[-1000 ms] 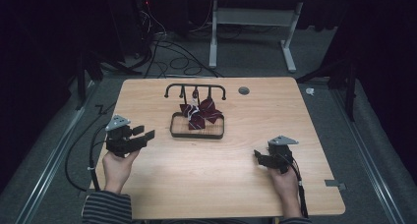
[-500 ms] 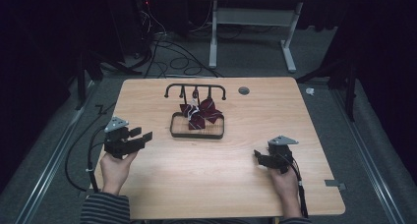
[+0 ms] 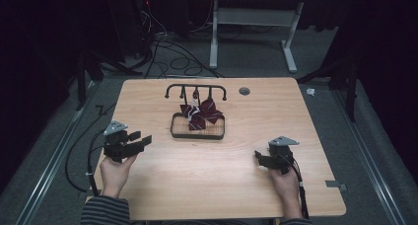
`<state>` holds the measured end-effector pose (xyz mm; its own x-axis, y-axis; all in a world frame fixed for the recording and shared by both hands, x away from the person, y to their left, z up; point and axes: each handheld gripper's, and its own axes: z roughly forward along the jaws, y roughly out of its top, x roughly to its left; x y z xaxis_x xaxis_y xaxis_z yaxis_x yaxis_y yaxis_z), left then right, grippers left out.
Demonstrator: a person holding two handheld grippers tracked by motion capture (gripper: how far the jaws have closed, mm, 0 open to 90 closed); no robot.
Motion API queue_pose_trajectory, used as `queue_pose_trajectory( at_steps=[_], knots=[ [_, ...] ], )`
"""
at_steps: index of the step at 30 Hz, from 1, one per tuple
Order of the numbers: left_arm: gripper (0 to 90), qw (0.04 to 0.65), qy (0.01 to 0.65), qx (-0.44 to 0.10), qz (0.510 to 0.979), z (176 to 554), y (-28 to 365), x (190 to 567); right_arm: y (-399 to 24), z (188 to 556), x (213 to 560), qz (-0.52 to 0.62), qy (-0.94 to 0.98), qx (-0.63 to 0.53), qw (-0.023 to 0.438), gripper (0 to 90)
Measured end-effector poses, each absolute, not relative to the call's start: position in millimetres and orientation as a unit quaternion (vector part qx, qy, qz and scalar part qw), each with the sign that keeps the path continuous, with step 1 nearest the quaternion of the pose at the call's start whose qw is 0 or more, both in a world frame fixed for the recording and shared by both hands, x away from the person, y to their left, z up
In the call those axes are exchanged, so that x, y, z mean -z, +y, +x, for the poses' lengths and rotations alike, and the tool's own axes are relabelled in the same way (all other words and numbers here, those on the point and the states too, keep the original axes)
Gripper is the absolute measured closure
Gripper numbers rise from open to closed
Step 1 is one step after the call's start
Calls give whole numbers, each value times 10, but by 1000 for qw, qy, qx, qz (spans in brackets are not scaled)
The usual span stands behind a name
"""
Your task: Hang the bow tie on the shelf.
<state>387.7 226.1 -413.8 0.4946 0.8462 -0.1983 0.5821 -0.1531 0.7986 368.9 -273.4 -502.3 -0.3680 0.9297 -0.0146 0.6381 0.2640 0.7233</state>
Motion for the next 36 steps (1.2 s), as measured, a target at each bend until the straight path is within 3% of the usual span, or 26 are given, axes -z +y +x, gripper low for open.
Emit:
queue_pose_trajectory(
  at_steps=[36],
  knots=[
    [454,408,500,-144,751,3850,2256,4457,-2735,3689,5022,515,762,-321,226,341]
  ],
)
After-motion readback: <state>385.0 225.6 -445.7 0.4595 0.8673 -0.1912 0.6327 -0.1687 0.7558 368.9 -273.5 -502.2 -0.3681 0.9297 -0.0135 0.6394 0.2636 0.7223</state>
